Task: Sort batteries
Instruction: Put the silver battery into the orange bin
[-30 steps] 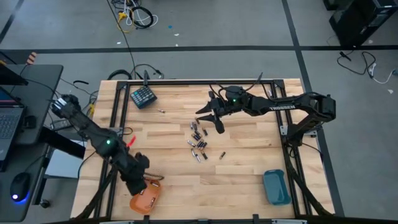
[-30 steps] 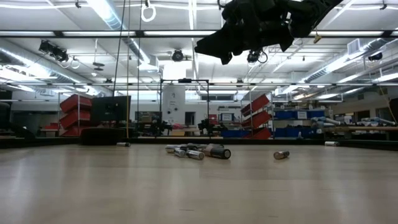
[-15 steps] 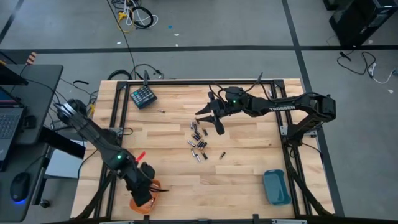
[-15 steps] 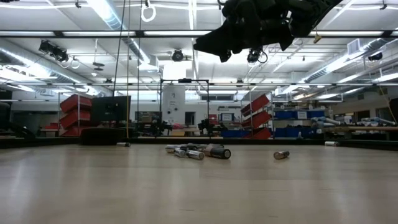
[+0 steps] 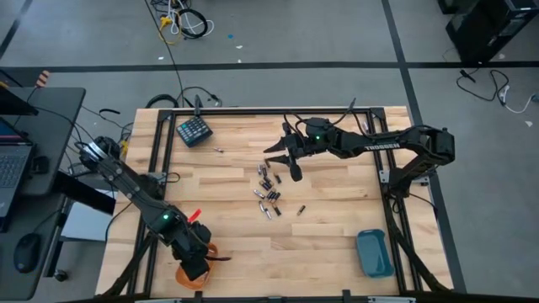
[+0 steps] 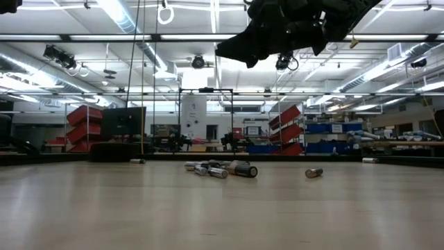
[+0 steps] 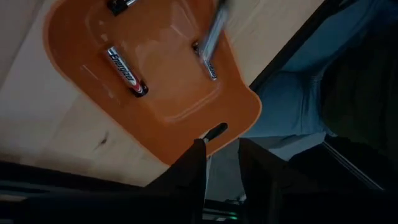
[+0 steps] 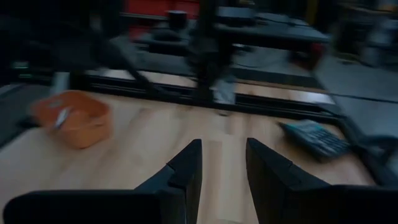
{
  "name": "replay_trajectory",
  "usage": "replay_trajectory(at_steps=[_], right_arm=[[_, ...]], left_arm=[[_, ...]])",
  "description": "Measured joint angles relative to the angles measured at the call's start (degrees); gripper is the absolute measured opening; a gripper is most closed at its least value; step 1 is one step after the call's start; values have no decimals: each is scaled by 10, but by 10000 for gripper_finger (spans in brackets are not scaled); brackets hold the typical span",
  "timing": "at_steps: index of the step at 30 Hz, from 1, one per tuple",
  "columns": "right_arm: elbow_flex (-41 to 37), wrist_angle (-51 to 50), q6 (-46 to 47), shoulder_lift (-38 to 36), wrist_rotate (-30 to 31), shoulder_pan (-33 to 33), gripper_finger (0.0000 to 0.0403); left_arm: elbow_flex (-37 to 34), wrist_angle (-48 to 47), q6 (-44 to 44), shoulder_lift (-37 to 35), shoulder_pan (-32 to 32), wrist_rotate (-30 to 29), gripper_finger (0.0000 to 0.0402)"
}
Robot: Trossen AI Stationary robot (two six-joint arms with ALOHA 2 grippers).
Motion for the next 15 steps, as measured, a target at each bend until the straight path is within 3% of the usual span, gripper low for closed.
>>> replay_trajectory(at_steps=[2,5,15], right_arm=[[0,0,0,0,51,0,110],[1,1,1,0,108,-1,110],[74,-61,10,1,119,-1,110]], left_arm=[[0,-1,14,-3,0,-8,95],[0,-5,49,-15,0,-79,95],[0,-118,143,-54,-3,-331,92]])
